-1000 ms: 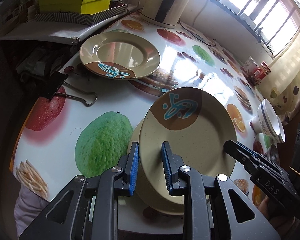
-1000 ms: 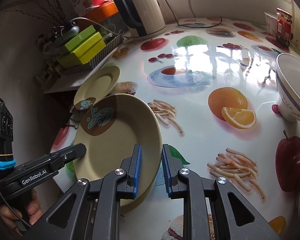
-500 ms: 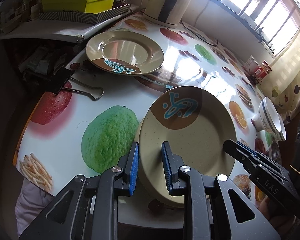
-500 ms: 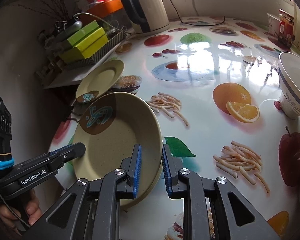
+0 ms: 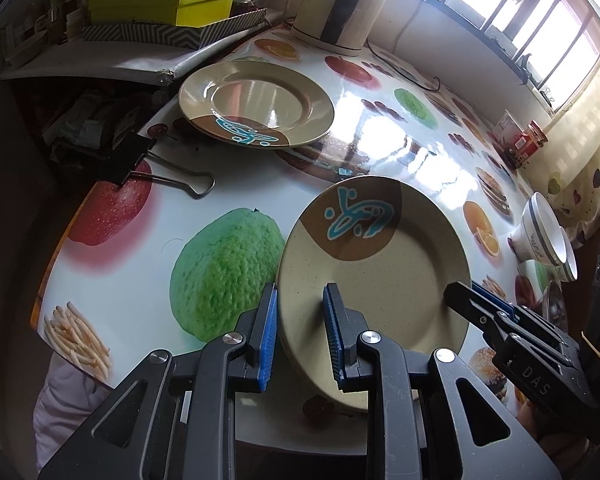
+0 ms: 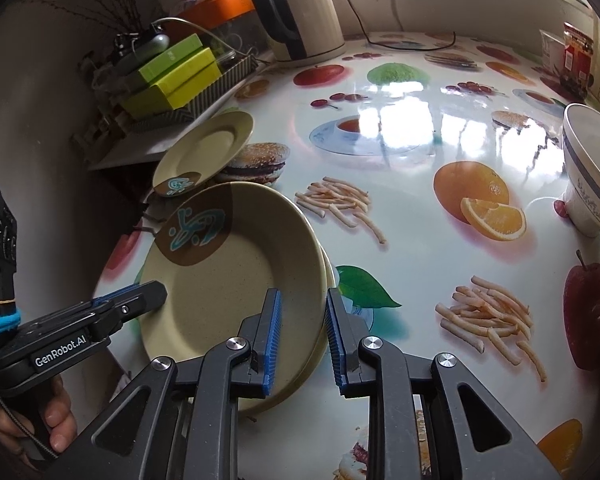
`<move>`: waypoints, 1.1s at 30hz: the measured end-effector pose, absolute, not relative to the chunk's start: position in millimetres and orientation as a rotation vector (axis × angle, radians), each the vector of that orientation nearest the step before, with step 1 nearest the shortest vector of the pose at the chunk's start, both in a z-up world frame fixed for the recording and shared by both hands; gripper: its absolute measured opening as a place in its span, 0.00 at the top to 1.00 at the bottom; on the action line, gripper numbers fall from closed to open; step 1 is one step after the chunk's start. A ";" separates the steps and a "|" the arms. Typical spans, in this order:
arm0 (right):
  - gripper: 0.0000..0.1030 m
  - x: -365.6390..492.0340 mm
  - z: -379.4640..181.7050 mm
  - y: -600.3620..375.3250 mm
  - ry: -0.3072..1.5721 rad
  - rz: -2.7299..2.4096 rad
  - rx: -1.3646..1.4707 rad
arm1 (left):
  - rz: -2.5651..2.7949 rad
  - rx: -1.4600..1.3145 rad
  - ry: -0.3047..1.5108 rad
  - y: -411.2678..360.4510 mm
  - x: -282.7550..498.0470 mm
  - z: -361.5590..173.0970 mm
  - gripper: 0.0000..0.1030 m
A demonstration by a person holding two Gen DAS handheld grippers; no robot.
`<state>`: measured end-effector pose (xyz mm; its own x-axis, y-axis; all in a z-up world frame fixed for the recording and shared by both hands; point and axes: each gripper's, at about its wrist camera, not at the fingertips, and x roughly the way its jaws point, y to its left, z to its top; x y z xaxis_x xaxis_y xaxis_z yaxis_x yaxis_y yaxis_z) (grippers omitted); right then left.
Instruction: Organize plates and bowls
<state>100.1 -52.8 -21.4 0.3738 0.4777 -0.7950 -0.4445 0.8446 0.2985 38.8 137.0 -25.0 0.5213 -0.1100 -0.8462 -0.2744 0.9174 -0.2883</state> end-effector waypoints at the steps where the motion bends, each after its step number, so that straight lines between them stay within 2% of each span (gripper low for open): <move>1: 0.78 100.0 -21.6 -52.6 1.028 0.589 0.031 | 0.104 -0.418 1.026 137.3 38.8 -25.1 0.77; 22: 0.77 97.8 -22.0 -52.2 1.013 0.582 0.017 | 0.142 -0.362 1.004 134.9 37.8 -23.9 0.77; 33: 0.62 104.2 -13.1 -52.0 0.969 0.572 0.005 | 0.224 -0.229 0.938 135.9 38.9 -10.9 0.77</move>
<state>104.2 -52.0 -13.1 0.4306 0.4613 -0.7758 -0.4567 0.8527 0.2535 38.9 135.9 -10.9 0.5718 0.0901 -0.8154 -0.2879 0.9528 -0.0966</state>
